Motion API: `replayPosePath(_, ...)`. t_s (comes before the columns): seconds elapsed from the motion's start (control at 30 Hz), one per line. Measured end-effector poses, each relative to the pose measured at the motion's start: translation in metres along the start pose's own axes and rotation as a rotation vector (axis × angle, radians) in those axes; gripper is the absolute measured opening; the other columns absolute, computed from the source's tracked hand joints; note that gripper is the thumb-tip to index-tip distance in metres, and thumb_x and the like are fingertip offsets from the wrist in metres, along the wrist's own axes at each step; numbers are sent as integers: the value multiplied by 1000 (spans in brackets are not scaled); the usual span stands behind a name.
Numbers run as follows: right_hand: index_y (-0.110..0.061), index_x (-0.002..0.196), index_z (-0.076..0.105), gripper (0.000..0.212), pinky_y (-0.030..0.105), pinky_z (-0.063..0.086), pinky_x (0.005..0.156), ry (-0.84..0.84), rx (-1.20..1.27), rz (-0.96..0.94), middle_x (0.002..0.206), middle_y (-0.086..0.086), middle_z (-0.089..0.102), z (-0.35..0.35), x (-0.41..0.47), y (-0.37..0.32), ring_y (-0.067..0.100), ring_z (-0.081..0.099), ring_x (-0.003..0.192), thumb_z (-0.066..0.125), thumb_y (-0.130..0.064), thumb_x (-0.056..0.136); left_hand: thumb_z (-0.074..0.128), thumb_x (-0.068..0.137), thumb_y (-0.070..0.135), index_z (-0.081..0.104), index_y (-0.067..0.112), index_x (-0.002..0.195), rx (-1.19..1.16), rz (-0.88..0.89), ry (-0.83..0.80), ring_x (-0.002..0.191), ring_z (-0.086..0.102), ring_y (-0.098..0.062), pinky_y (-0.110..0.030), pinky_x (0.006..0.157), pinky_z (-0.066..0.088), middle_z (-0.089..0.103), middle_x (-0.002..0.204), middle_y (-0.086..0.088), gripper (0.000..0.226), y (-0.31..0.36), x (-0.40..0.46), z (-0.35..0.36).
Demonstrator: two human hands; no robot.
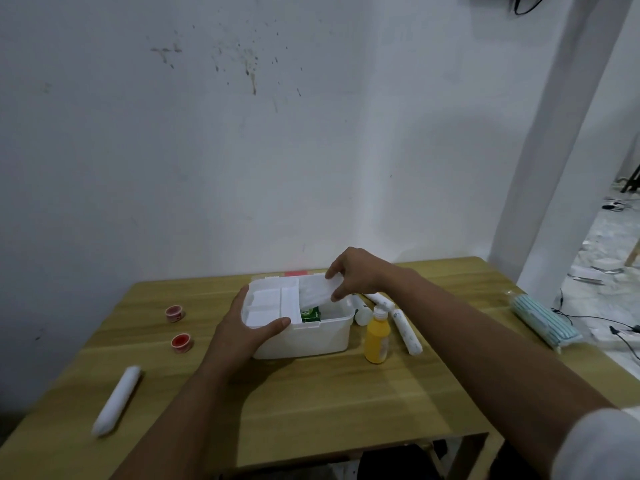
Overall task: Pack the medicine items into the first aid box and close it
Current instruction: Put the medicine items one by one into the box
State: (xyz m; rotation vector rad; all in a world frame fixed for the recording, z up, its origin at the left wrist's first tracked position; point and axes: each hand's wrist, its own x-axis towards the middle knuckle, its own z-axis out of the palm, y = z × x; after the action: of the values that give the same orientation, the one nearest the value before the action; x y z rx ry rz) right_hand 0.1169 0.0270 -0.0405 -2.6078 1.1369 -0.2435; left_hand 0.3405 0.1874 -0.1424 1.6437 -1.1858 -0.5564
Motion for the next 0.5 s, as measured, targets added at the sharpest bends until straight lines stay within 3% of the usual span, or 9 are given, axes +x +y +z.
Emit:
replayPosePath(0.27, -19, 130, 69, 62, 35, 52, 96, -36, -98, -41, 130, 3, 65, 25, 10, -12, 22, 59, 113, 90, -35, 74, 85, 59, 67, 24, 41, 157, 44, 9, 3, 126, 45, -16, -43, 97, 51, 42, 154, 8, 118, 0, 1, 2)
replayPosePath(0.5, -21, 129, 69, 57, 39, 52, 95, -42, -167, -84, 131, 0, 64, 36, 15, -23, 22, 59, 113, 87, -36, 76, 83, 54, 74, 22, 43, 157, 70, -11, -6, 132, 45, -21, -41, 93, 51, 40, 156, 9, 123, -4, 3, 2)
